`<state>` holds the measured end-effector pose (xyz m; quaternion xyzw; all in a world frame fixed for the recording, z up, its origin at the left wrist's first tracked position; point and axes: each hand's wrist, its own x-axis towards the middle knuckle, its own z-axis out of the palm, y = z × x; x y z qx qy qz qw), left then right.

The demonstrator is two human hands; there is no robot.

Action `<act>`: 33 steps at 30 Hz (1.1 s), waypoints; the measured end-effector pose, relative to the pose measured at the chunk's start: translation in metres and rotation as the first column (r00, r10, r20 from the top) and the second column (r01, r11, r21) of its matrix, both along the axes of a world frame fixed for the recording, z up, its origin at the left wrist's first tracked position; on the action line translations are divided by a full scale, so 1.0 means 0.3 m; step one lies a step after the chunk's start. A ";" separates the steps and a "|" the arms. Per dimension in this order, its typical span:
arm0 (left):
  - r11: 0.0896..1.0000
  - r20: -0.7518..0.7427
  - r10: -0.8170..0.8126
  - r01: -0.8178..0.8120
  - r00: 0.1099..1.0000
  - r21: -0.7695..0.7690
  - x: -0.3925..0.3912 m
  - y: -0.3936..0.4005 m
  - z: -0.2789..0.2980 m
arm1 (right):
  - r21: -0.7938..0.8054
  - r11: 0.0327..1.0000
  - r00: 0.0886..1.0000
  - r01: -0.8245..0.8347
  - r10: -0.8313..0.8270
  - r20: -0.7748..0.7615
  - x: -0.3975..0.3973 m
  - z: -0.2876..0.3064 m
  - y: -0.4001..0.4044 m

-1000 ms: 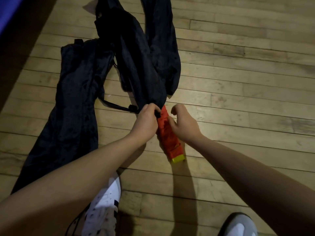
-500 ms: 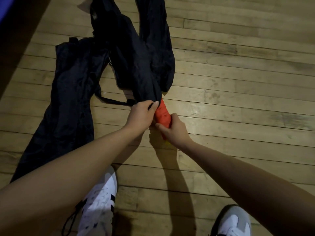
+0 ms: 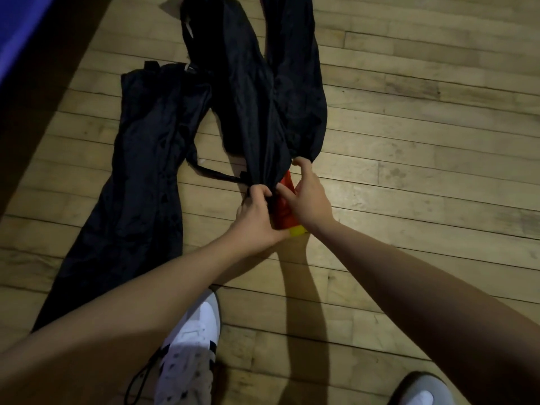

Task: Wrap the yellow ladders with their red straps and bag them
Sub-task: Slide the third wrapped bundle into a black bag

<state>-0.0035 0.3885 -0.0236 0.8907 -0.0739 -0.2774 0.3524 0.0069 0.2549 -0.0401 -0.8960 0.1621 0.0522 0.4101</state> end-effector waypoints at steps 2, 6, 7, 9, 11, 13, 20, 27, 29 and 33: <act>0.985 0.023 -0.064 0.059 0.998 0.161 -0.026 -0.019 -0.022 | -0.055 0.994 0.995 -0.095 0.095 -0.007 0.007 -0.007 -0.008; 0.950 0.128 -0.099 0.055 0.987 0.308 -0.047 -0.050 -0.063 | -0.230 0.942 0.967 -0.243 0.253 0.014 0.008 -0.017 -0.023; 0.944 0.149 -0.096 0.043 0.984 0.327 -0.045 -0.050 -0.076 | -0.304 0.909 0.954 -0.285 0.299 -0.003 0.011 -0.020 -0.028; 0.941 0.170 -0.068 0.007 0.983 0.339 -0.036 -0.041 -0.089 | -0.378 0.862 0.934 -0.338 0.355 -0.025 0.023 -0.016 -0.032; 0.949 0.199 -0.052 -0.013 0.979 0.314 -0.029 -0.023 -0.095 | -0.406 0.853 0.920 -0.327 0.387 0.071 0.045 -0.008 -0.031; 0.958 0.256 -0.087 0.011 0.963 0.287 -0.032 -0.004 -0.096 | -0.432 0.842 0.886 -0.323 0.429 0.174 0.064 -0.008 -0.036; 0.945 0.437 -0.277 0.160 0.856 0.286 -0.019 0.034 -0.072 | -0.348 0.845 0.826 -0.407 0.503 0.255 0.065 0.009 -0.078; 0.915 0.565 -0.341 0.126 0.751 0.384 0.087 0.098 -0.022 | -0.095 0.934 0.926 -0.345 0.355 0.128 0.096 0.059 -0.051; 0.919 0.582 -0.330 0.112 0.743 0.378 0.133 0.088 -0.002 | -0.064 0.931 0.925 -0.359 0.364 0.111 0.099 0.076 -0.027; 0.907 0.654 -0.390 0.149 0.649 0.393 0.209 0.032 0.024 | -0.075 0.918 0.914 -0.389 0.395 0.095 0.128 0.116 -0.033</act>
